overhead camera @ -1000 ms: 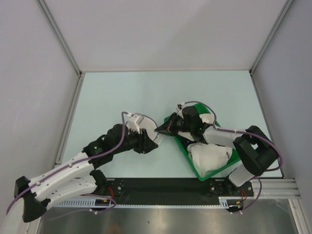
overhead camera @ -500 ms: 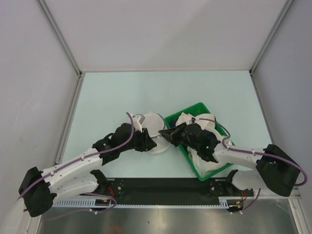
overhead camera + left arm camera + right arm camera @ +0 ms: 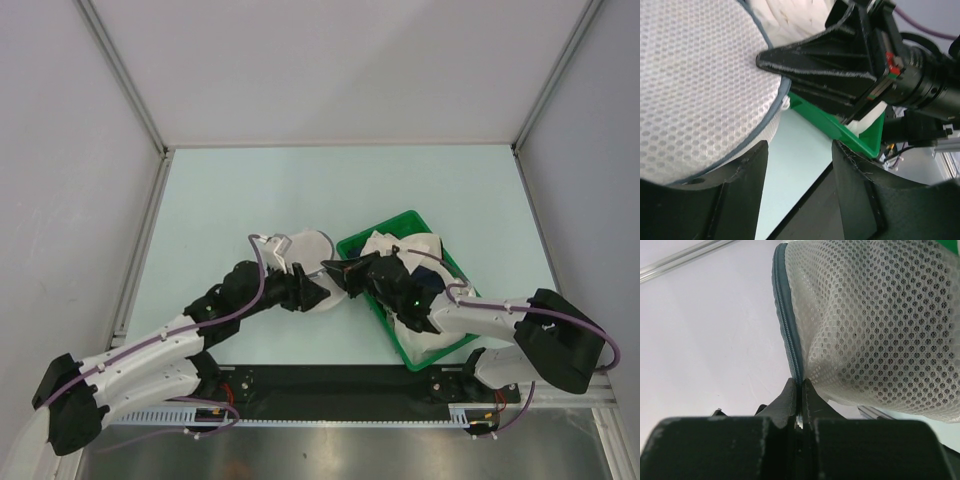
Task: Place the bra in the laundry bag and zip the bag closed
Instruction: Zip the zipper on the laundry bag.
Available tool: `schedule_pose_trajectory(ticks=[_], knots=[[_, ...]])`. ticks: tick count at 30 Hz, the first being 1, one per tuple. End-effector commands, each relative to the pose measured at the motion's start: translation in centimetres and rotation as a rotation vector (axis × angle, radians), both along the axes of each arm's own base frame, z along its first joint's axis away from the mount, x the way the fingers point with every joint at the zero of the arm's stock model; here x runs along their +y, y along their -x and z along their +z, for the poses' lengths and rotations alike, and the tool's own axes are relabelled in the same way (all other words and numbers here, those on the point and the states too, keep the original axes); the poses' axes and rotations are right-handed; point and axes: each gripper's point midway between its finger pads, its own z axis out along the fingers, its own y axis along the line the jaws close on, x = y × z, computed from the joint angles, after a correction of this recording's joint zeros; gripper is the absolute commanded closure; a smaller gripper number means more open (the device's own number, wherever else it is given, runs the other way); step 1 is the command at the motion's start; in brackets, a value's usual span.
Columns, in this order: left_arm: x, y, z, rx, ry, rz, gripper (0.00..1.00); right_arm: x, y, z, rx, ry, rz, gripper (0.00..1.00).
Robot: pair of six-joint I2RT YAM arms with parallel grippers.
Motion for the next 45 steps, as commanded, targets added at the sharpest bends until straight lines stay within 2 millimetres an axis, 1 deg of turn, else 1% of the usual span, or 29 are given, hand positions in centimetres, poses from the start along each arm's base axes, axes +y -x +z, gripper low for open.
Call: schedule_pose_trajectory(ticks=[1, 2, 3, 5, 6, 8, 9, 11, 12, 13, 14, 16, 17, 18, 22, 24, 28, 29, 32, 34, 36, 39, 40, 42, 43, 45], knots=[[-0.3, -1.5, 2.7, -0.093, 0.101, 0.059, 0.41, 0.8, -1.1, 3.7, -0.038, -0.116, -0.059, 1.00], [-0.1, -1.7, 2.5, -0.094, 0.107, 0.076, 0.40, 1.0, -0.9, 3.7, -0.036, -0.116, -0.054, 1.00], [-0.3, -1.9, 3.0, -0.111, 0.128, 0.080, 0.39, 1.1, -1.0, 4.0, -0.038, -0.119, -0.054, 1.00], [-0.3, -2.3, 3.2, -0.112, 0.133, 0.101, 0.37, 1.2, -0.9, 4.0, -0.035, -0.112, -0.052, 1.00], [-0.4, -2.5, 2.8, -0.103, 0.121, 0.102, 0.37, 1.4, -0.9, 4.3, -0.038, -0.115, -0.050, 1.00], [-0.5, -2.7, 2.9, -0.101, 0.121, 0.109, 0.34, 1.5, -1.0, 4.6, -0.038, -0.119, -0.049, 1.00], [-0.5, -2.9, 3.3, -0.114, 0.134, 0.121, 0.33, 1.7, -0.9, 4.7, -0.040, -0.119, -0.044, 1.00], [-0.3, -3.1, 3.2, -0.128, 0.142, 0.136, 0.33, 1.9, -0.8, 4.6, -0.037, -0.121, -0.040, 1.00], [-0.2, -3.3, 3.5, -0.141, 0.155, 0.143, 0.34, 2.0, -0.7, 4.7, -0.035, -0.124, -0.038, 1.00], [0.2, -3.7, 3.7, -0.157, 0.161, 0.176, 0.33, 2.0, -0.7, 4.7, -0.031, -0.129, -0.038, 1.00], [0.3, -3.8, 3.6, -0.163, 0.163, 0.186, 0.34, 2.1, -0.5, 4.7, -0.030, -0.130, -0.036, 1.00], [0.7, -4.2, 4.3, -0.195, 0.192, 0.214, 0.34, 2.2, -0.4, 4.6, -0.029, -0.128, -0.032, 1.00], [0.8, -4.2, 4.1, -0.203, 0.197, 0.219, 0.34, 2.2, -0.4, 4.6, -0.028, -0.132, -0.032, 1.00], [1.0, -4.5, 4.7, -0.223, 0.216, 0.237, 0.34, 2.3, -0.3, 4.7, -0.028, -0.133, -0.030, 1.00], [0.7, -4.9, 4.6, -0.221, 0.220, 0.241, 0.35, 2.5, -0.3, 5.0, -0.035, -0.137, -0.024, 1.00], [0.6, -4.9, 5.1, -0.236, 0.250, 0.241, 0.36, 2.6, -0.3, 5.1, -0.039, -0.134, -0.020, 1.00], [0.2, -4.6, 5.8, -0.245, 0.287, 0.217, 0.43, 2.8, -0.2, 4.9, -0.035, -0.131, -0.012, 1.00], [0.3, -4.6, 5.8, -0.242, 0.289, 0.219, 0.48, 2.8, -0.1, 5.0, -0.037, -0.133, -0.012, 1.00], [0.4, -4.6, 5.9, -0.238, 0.289, 0.226, 0.54, 2.9, -0.2, 4.9, -0.034, -0.131, -0.011, 1.00], [0.6, -4.7, 5.5, -0.228, 0.279, 0.242, 0.59, 3.0, -0.1, 4.7, -0.031, -0.132, -0.005, 1.00], [0.7, -4.8, 5.5, -0.229, 0.280, 0.248, 0.62, 3.1, -0.1, 4.8, -0.028, -0.137, -0.002, 1.00], [0.8, -5.0, 5.2, -0.218, 0.268, 0.263, 0.65, 3.1, 0.0, 4.5, -0.025, -0.135, 0.002, 1.00], [1.0, -5.0, 4.8, -0.203, 0.257, 0.272, 0.67, 3.1, 0.1, 4.6, -0.027, -0.135, 0.003, 1.00], [1.1, -5.2, 4.7, -0.196, 0.259, 0.287, 0.69, 3.0, 0.2, 4.7, -0.027, -0.135, 0.003, 1.00], [1.2, -5.3, 4.3, -0.183, 0.245, 0.296, 0.76, 3.0, 0.1, 4.6, -0.031, -0.131, 0.001, 1.00], [1.4, -5.6, 4.2, -0.169, 0.236, 0.316, 0.81, 2.9, 0.3, 4.6, -0.030, -0.124, 0.003, 1.00]])
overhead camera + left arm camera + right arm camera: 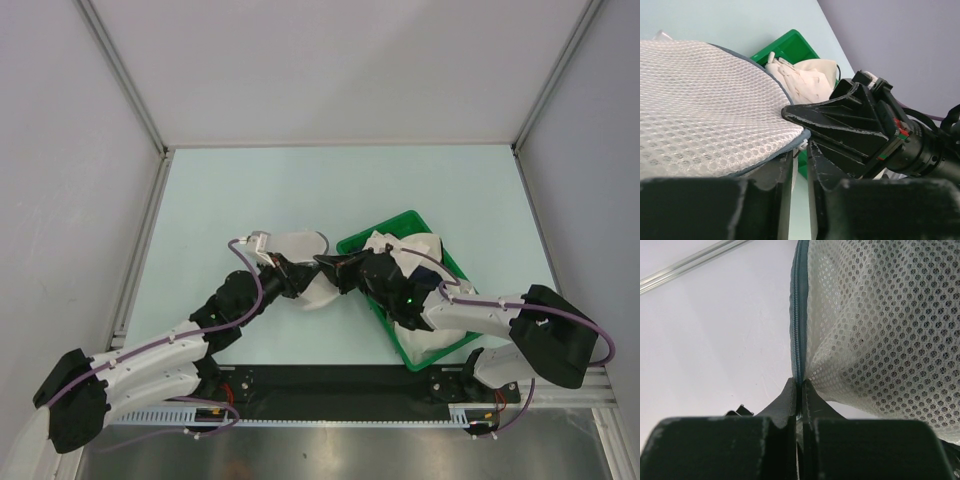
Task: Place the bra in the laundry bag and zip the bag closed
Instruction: Zip the zipper on the laundry bag.
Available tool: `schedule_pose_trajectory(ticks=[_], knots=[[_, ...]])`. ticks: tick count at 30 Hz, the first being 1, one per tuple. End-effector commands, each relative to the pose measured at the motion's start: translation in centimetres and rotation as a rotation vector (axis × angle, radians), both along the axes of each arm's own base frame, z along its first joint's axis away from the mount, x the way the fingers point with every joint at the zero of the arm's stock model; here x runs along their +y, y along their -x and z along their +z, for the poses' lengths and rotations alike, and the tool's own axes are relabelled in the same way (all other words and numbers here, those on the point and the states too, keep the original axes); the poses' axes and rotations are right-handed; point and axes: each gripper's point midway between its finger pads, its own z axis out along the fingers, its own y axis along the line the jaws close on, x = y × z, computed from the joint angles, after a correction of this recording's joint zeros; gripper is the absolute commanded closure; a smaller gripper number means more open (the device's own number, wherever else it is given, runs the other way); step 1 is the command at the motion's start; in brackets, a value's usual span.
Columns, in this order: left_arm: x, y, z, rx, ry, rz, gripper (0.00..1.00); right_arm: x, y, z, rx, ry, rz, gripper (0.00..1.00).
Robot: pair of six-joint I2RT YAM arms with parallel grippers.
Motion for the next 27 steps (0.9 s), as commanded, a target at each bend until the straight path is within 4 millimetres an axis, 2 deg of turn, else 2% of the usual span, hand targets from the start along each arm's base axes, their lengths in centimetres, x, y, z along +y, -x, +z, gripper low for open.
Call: schedule_pose_trajectory(ticks=[1, 3, 4, 9, 10, 12, 13, 15, 17, 21, 24, 25, 26, 27], knots=[[0.5, -0.9, 1.4, 0.001, 0.036, 0.057, 0.85, 1.0, 0.7, 2.6, -0.041, -0.056, 0.031, 1.00], [0.6, -0.9, 1.1, 0.018, 0.031, 0.063, 0.91, 0.9, 0.7, 2.5, -0.047, -0.054, 0.034, 1.00], [0.7, -0.7, 0.8, 0.030, 0.019, 0.059, 0.99, 0.8, 0.9, 2.3, -0.051, -0.045, 0.040, 1.00], [0.7, 0.1, 0.0, 0.079, -0.013, 0.024, 1.00, 0.4, 0.5, 1.5, -0.117, 0.029, 0.090, 1.00], [0.5, 0.7, -0.3, 0.096, -0.022, -0.006, 1.00, 0.0, -0.1, 1.5, -0.136, 0.046, 0.090, 1.00], [0.4, 1.4, -0.1, 0.098, -0.009, -0.040, 1.00, 0.1, -0.2, 1.4, -0.204, 0.102, 0.154, 1.00], [0.3, 1.9, -0.3, 0.110, -0.011, -0.067, 1.00, -0.3, -0.9, 1.3, -0.222, 0.118, 0.165, 1.00], [0.3, 2.6, -0.3, 0.126, -0.007, -0.095, 1.00, -0.5, -0.7, 0.9, -0.277, 0.147, 0.219, 1.00], [0.1, 3.5, 0.4, 0.118, 0.024, -0.136, 1.00, -1.3, -1.3, 1.3, -0.322, 0.163, 0.219, 1.00], [0.3, 4.6, -0.6, 0.158, 0.014, -0.166, 1.00, -1.9, -2.4, 2.7, -0.448, 0.229, 0.262, 1.00], [0.7, 5.0, -1.3, 0.182, -0.016, -0.170, 1.00, -2.4, -3.6, 2.3, -0.485, 0.256, 0.327, 1.00], [0.8, 5.0, -1.6, 0.192, -0.030, -0.165, 1.00, -2.2, -4.1, 3.0, -0.513, 0.250, 0.351, 1.00], [1.0, 5.0, -2.0, 0.199, -0.046, -0.161, 1.00, -2.1, -4.0, 2.2, -0.503, 0.248, 0.405, 1.00], [1.3, 5.1, -2.5, 0.219, -0.068, -0.157, 1.00, -2.6, -4.8, 2.3, -0.517, 0.249, 0.414, 1.00]])
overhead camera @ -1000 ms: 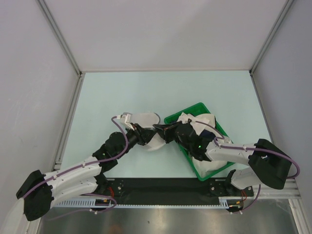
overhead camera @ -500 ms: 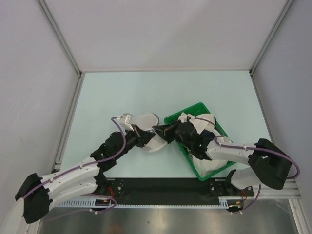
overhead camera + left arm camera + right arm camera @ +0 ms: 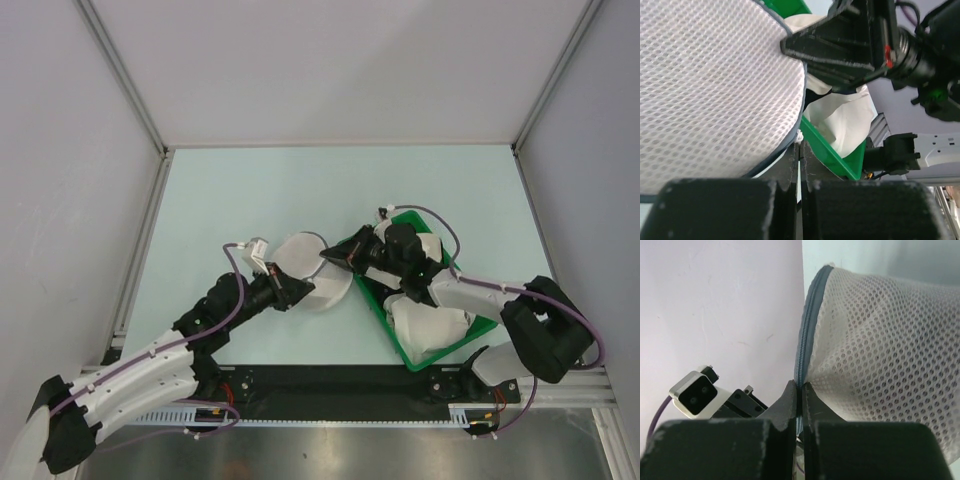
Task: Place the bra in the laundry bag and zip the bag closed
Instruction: Zip the zipper on the laundry bag.
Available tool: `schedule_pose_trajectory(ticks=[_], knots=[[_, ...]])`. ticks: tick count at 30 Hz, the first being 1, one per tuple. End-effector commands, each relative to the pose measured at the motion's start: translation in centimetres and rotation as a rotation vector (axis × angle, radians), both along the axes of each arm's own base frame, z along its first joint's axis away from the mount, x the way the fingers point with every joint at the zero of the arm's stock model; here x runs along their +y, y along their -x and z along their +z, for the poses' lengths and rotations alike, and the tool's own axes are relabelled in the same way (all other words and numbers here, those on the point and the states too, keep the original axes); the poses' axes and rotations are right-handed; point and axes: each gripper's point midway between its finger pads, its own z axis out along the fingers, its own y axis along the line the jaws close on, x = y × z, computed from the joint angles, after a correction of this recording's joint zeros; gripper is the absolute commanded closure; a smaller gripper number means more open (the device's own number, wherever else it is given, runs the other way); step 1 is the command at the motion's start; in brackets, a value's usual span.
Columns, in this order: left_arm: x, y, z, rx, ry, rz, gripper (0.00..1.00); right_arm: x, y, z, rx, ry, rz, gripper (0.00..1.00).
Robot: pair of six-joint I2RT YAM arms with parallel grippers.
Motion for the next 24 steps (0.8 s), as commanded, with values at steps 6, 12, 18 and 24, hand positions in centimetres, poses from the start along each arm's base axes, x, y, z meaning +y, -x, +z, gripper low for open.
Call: schedule_pose_trajectory(ticks=[6, 12, 18, 24], knots=[[2.1, 2.0, -3.5, 0.131, -0.150, -0.021, 1.00, 1.7, -4.4, 1.6, -0.245, -0.021, 0.407, 1.00], [2.1, 2.4, 0.8, 0.067, -0.088, -0.038, 1.00, 3.3, -5.1, 2.3, -0.258, -0.037, 0.582, 0.91], [-0.6, 0.9, 4.0, 0.031, -0.002, -0.075, 1.00, 0.9, -4.4, -0.1, -0.089, 0.237, 0.413, 0.42], [-2.5, -0.1, 5.9, -0.005, 0.025, -0.117, 1.00, -3.8, -1.8, 0.1, -0.024, 0.293, 0.176, 0.13]])
